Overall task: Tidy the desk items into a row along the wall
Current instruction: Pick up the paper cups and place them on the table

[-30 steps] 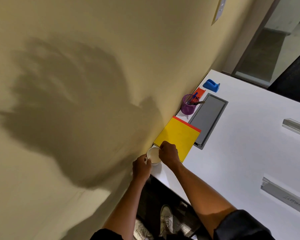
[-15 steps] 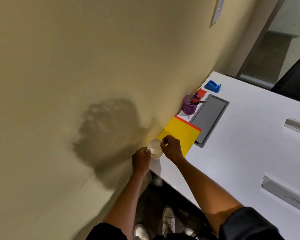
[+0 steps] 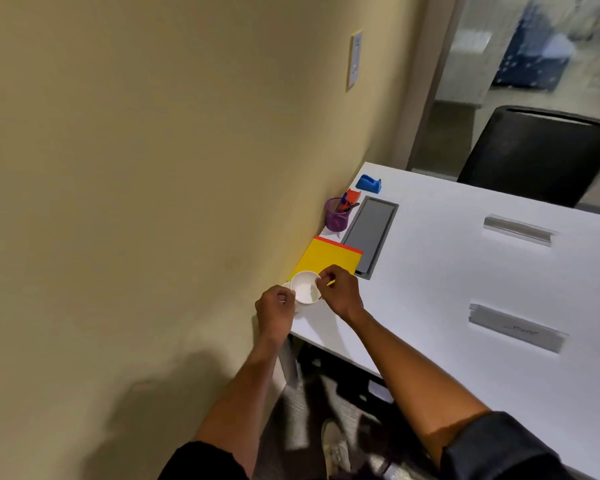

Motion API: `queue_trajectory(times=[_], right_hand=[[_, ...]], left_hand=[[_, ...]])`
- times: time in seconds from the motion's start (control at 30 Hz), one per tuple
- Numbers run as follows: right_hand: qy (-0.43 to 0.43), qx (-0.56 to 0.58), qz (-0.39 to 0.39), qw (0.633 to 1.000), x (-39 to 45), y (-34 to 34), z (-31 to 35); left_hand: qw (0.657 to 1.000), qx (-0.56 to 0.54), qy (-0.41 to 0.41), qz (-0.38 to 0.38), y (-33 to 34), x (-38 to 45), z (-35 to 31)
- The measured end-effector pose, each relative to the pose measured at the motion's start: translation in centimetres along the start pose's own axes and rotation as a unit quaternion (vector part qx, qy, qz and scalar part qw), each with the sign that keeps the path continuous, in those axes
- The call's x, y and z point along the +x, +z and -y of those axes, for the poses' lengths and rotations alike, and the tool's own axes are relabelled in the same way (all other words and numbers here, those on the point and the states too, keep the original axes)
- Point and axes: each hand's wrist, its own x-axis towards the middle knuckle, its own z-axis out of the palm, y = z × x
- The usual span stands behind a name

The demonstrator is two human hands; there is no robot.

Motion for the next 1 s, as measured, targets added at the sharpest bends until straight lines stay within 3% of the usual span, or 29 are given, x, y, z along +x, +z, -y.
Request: queue_trajectory(times=[0.47,0.73,1.0], right_hand=[[0.033,-0.016,-0.131,0.991,-11.3,-12.8,-2.8],[0.070,-0.026,-0.207,0.975,-15.1,-24.2,-7.5],[0.112,-0.034,-0.226,0.967,-17.2,-36.9,-16.6]], left_hand=[[0.989,-0.045,0.065,0.126,6.6,-9.8,-4.0],[0.967,-0.039,0.116,0.223,15.5,-16.6,-9.6],[0.954,-0.035,0.124,0.271,28.0,-24.5,-14.1]])
